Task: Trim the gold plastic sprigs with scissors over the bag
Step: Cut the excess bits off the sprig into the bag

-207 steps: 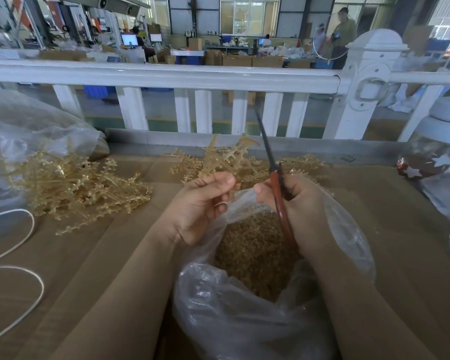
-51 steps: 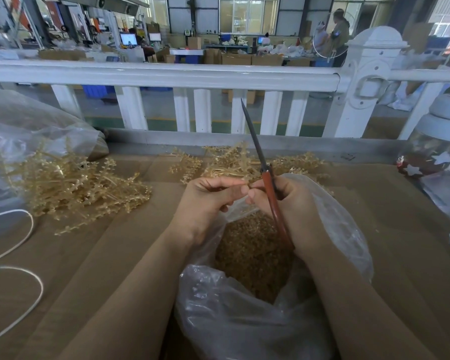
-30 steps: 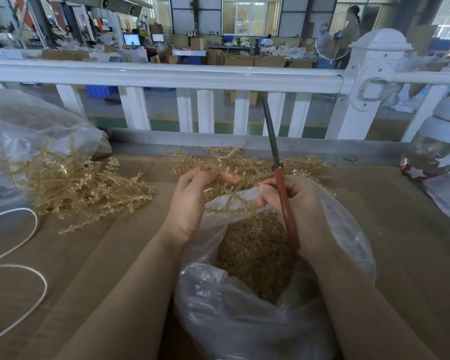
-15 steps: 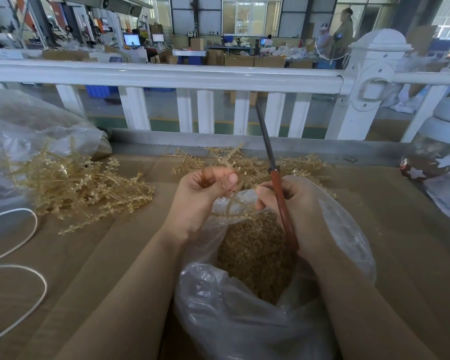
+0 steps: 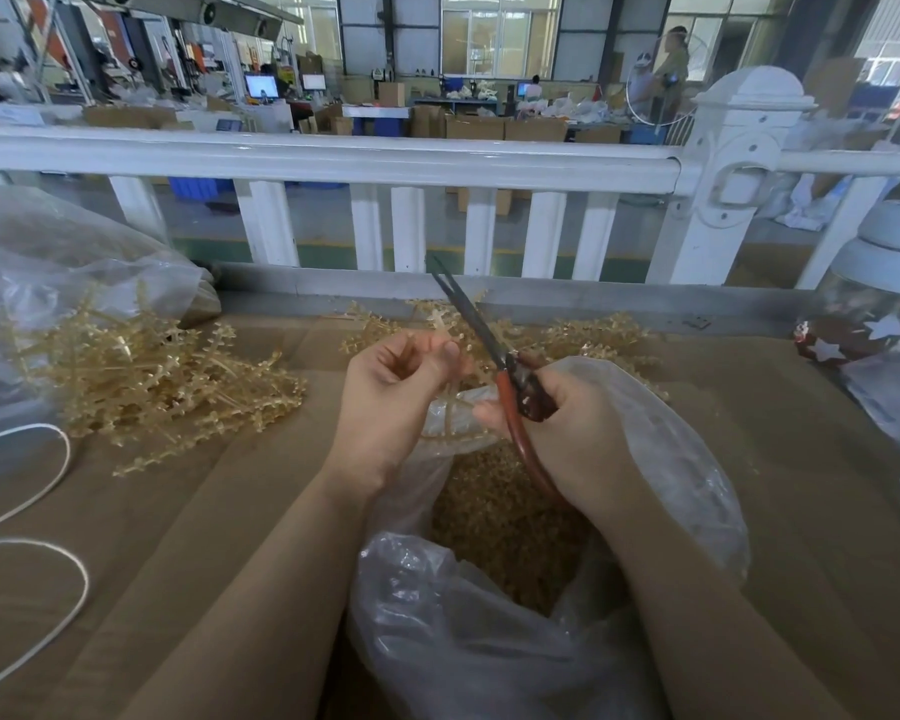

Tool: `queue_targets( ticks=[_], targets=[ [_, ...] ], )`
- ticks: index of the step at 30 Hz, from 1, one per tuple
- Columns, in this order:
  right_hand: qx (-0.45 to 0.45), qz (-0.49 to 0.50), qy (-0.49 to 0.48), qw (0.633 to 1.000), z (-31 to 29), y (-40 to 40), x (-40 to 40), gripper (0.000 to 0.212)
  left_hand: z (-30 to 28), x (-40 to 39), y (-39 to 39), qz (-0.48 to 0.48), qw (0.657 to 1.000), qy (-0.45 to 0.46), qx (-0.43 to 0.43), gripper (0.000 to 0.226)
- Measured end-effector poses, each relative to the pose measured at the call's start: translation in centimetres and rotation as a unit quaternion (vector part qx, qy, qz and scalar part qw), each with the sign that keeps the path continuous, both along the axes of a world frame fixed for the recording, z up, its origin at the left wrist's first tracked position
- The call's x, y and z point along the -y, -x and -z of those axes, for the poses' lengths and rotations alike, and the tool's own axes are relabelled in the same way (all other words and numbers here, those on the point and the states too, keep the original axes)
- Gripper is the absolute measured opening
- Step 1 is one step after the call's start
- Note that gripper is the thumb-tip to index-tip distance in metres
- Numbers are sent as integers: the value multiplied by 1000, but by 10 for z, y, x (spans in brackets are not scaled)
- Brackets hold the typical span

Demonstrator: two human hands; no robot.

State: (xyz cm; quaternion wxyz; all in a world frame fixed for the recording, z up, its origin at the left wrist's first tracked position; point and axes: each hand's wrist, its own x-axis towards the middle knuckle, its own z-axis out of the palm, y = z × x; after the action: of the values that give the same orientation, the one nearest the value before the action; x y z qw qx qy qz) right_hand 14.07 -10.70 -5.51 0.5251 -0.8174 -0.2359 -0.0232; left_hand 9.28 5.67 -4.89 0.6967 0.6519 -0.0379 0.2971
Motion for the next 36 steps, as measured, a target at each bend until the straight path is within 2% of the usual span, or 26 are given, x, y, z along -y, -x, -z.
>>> queue_targets(
  ticks=[3,6,10,17,22,25,30,36],
  targets=[
    [92,35,55,994,3,1,0,68,0,-1,0,-17,1000,-7,10,10],
    [159,64,107,979,5,-3,0,74,-2,-1,1,-18,1000,-4,24,13],
    [186,77,149,968,9,-5,0,80,-2,-3,2,1,1000,0,22,11],
    [208,76,151,963,9,-6,3,78,0,-7,0,20,1000,-11,3,9],
    [237,87,168,953,9,-4,5,68,0,-6,0,32,999,-11,7,12],
    [265,94,155,947,9,-3,6,59,1,-7,0,29,999,-20,7,11],
    [275,89,130,948,9,-1,5,58,-1,-7,1,36,999,-19,11,15],
    [278,83,114,950,9,-1,5,52,-2,-5,0,42,999,-4,19,10]
  ],
)
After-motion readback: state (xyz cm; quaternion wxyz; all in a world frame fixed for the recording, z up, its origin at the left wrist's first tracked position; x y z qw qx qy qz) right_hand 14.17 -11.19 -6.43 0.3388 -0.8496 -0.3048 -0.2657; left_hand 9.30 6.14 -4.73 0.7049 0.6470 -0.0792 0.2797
